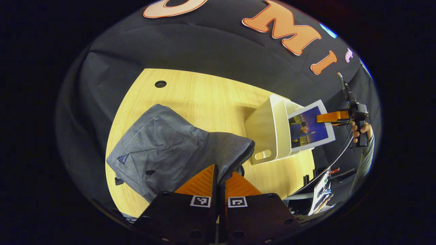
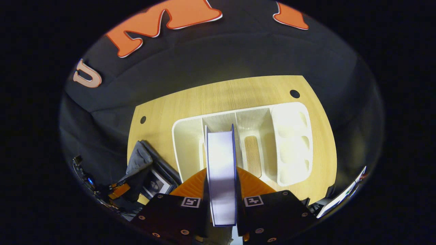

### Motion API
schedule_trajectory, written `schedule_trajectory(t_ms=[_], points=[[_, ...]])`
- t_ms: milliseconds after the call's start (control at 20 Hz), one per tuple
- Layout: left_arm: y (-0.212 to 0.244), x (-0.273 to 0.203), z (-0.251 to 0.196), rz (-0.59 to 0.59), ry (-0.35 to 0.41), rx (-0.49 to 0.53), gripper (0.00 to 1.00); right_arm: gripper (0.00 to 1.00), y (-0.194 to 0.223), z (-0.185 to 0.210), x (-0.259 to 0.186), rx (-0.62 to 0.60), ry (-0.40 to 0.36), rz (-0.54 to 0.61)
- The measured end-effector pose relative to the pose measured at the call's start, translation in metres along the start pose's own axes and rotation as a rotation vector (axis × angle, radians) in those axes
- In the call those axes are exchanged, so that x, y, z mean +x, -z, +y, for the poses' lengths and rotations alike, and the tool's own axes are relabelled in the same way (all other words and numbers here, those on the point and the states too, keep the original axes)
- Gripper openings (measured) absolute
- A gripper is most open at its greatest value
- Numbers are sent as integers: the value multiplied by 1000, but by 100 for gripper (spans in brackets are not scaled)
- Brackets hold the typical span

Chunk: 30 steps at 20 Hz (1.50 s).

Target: Open the schoolbag, grab two books from the bookshelf and put them into the schoolbag.

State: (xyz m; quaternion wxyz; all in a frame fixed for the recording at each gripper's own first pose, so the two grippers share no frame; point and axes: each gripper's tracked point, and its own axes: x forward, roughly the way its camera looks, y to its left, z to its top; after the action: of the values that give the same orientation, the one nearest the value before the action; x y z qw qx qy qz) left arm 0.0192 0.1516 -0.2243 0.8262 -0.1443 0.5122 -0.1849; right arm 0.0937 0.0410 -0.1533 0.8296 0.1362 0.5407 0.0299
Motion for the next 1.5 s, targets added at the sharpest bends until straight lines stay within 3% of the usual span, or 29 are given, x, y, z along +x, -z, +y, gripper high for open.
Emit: schedule_trajectory(t_ms=[300, 600, 1000, 1500], points=[[1, -3, 3, 12, 63, 59, 5, 31, 23, -5, -73, 122, -17, -122], [-6, -9, 3, 12, 104, 129, 4, 31, 63, 17, -121, 246, -129, -209], [-35, -27, 5, -10, 142, 227, 4, 31, 107, 66, -127, 319, -264, -270], [-73, -52, 7, -43, 175, 269, 4, 31, 155, 146, -87, 401, -435, -270]])
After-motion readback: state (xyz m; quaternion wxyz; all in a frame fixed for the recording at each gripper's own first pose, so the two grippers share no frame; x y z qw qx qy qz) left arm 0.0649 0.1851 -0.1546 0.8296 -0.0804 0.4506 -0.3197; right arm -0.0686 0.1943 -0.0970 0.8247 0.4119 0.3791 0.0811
